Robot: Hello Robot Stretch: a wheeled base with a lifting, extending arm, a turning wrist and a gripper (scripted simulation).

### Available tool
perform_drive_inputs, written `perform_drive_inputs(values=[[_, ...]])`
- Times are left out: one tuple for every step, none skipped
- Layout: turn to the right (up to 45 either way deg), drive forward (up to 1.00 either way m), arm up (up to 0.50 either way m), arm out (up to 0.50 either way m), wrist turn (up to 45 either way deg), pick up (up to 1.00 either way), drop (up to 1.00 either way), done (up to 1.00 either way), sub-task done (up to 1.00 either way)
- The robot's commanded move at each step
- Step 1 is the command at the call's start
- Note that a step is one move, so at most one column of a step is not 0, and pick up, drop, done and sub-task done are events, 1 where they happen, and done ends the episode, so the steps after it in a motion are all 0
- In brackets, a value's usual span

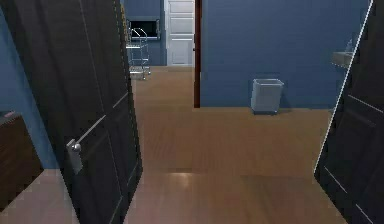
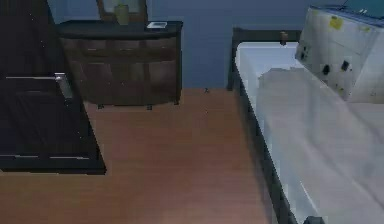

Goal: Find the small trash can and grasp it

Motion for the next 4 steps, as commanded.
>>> perform_drive_inputs(values=[[21.0,0.0,0.0,0.0,0.0,0.0,0.0,0.0,0.0],[0.0,1.0,0.0,0.0,0.0,0.0,0.0,0.0,0.0],[0.0,0.75,0.0,0.0,0.0,0.0,0.0,0.0,0.0],[-24.0,0.0,0.0,0.0,0.0,0.0,0.0,0.0,0.0]])
